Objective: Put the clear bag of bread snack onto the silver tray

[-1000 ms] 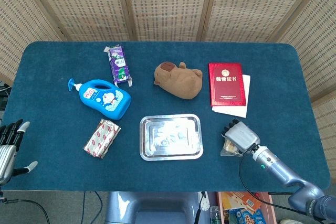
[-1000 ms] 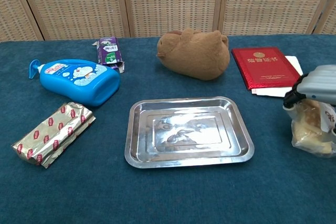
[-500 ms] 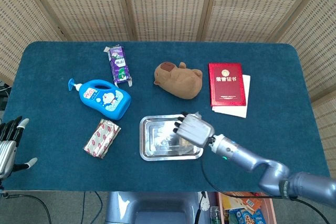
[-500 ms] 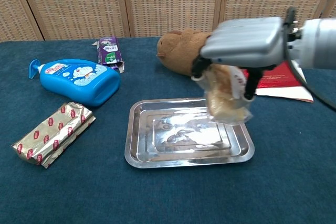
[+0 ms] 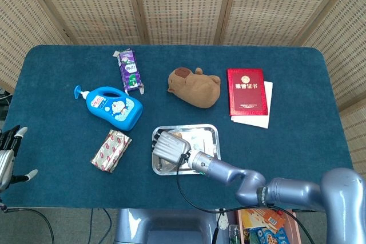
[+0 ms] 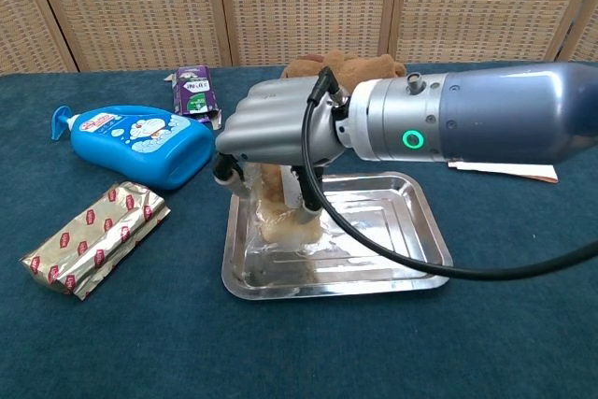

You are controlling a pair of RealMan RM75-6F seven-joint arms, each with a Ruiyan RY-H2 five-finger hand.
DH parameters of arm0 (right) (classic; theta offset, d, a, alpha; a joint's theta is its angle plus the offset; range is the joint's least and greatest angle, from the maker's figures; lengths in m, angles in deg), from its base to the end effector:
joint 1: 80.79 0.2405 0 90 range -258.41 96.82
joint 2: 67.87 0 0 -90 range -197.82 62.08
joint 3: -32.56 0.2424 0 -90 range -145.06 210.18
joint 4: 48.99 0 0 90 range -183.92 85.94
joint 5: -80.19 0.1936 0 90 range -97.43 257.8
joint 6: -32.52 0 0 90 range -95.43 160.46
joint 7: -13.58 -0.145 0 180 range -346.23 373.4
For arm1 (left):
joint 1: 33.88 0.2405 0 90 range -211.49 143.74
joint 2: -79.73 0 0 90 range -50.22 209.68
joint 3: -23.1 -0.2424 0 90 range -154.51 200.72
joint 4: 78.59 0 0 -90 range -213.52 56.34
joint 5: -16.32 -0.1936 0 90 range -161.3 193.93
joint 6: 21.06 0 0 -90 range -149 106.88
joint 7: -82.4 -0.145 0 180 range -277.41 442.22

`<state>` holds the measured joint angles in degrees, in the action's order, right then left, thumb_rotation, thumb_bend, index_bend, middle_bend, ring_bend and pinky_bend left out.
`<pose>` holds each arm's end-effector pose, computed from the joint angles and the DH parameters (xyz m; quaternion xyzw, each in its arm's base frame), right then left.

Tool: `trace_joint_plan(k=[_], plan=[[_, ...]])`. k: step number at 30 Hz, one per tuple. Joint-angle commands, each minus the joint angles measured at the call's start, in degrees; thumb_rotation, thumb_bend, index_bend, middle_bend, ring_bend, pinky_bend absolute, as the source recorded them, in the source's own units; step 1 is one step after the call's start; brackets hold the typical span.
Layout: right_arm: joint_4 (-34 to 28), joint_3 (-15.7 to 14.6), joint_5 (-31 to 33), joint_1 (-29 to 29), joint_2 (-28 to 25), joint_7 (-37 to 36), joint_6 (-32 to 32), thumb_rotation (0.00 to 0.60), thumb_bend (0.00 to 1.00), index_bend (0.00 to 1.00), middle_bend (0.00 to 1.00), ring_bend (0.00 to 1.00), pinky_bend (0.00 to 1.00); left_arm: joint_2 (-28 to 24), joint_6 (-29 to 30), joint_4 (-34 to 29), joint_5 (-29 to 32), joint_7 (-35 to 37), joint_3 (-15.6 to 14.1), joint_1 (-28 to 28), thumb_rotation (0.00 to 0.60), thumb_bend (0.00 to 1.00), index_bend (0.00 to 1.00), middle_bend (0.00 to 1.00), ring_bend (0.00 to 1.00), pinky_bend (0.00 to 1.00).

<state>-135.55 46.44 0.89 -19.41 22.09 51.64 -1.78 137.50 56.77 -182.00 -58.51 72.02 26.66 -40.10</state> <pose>0.0016 -0.3159 -0.0428 0.9114 -0.0113 0.3161 0.2633 -0.2896 0.1831 0.1771 -0.5900 -0.4306 -0.3007 0.6132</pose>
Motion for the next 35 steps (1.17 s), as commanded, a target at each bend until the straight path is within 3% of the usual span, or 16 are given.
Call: trace_joint_plan(k=[1, 8, 10, 14, 19, 25, 29, 35], plan=[[-2.8, 0.0, 5.3, 0.5, 0.0, 4.6, -1.4, 0.6, 0.0, 0.0, 0.0, 0.01, 0.06, -0.3, -0.1, 0.0, 0.0, 0.4, -0.1, 0.0, 0.6, 0.0, 0.0, 0.0, 0.0, 0.0], [-11.5, -1.0, 7.4, -2.0, -6.6, 7.7, -7.9, 0.6, 0.0, 0.0, 0.0, 0.0, 0.02, -0.7, -0.2, 0.0, -0.3, 1.5, -0.3, 0.0, 0.6, 0.0, 0.0, 0.0, 0.0, 0.0], [-16.3, -2.1, 5.0, -5.8, -11.9, 6.3, -13.1, 0.6, 0.0, 0.0, 0.0, 0.0, 0.01, -0.9, 0.2, -0.1, -1.0, 2.0, -0.5, 0.2, 0.6, 0.0, 0.0, 0.0, 0.0, 0.0], [-18.6, -5.1, -0.8, -12.2, -19.0, -0.6, -20.2, 0.6, 0.0, 0.0, 0.0, 0.0, 0.0, -1.1, 0.7, -0.2, -2.3, 2.6, -1.0, 0.4, 0.6, 0.0, 0.0, 0.0, 0.0, 0.0], [-13.9, -10.3, -7.7, -20.9, -24.4, -15.2, -29.5, 0.6, 0.0, 0.0, 0.0, 0.0, 0.0, -1.0, 1.5, -0.3, -4.1, 2.8, -1.7, 0.7, 0.6, 0.0, 0.0, 0.0, 0.0, 0.0], [-3.4, -15.5, -9.6, -33.0, -23.7, -30.7, -42.0, 0.6, 0.0, 0.0, 0.0, 0.0, 0.0, -0.5, 2.8, -0.4, -6.2, 1.9, -2.6, 1.3, 0.6, 0.0, 0.0, 0.0, 0.0, 0.0], [-1.1, -17.1, -8.4, -39.4, -22.8, -36.0, -47.6, 0.6, 0.0, 0.0, 0.0, 0.0, 0.0, -0.1, 3.5, -0.3, -7.2, 1.1, -3.1, 1.6, 0.6, 0.0, 0.0, 0.0, 0.0, 0.0], [-0.9, -17.9, -7.6, -44.6, -21.9, -37.3, -51.4, 0.6, 0.0, 0.0, 0.0, 0.0, 0.0, 0.3, 4.4, -0.3, -8.7, 0.4, -3.6, 2.0, 0.6, 0.0, 0.0, 0.0, 0.0, 0.0]])
